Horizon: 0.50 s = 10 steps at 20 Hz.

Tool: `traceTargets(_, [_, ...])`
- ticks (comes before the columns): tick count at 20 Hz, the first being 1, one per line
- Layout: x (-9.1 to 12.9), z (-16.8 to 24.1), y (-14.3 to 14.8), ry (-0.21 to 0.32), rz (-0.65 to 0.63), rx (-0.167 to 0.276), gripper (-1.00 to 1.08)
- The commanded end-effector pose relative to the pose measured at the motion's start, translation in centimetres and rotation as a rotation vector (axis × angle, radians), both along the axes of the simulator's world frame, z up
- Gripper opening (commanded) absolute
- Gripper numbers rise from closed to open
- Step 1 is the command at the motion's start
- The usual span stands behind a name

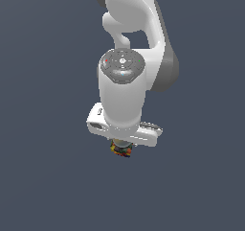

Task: Pick up the object and move it to a goal position.

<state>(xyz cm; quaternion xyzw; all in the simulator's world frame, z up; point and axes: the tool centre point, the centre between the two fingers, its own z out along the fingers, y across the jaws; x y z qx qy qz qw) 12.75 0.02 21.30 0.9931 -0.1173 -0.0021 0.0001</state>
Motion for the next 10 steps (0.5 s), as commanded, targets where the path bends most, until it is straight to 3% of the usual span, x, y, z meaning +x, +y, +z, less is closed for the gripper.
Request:
traceTargets(1, [0.54, 0.64, -0.11, -0.004, 0.000, 0.000, -1.00])
traceTargets(10, [1.17, 1.12, -0.26, -0.004, 0.000, 0.000, -1.00])
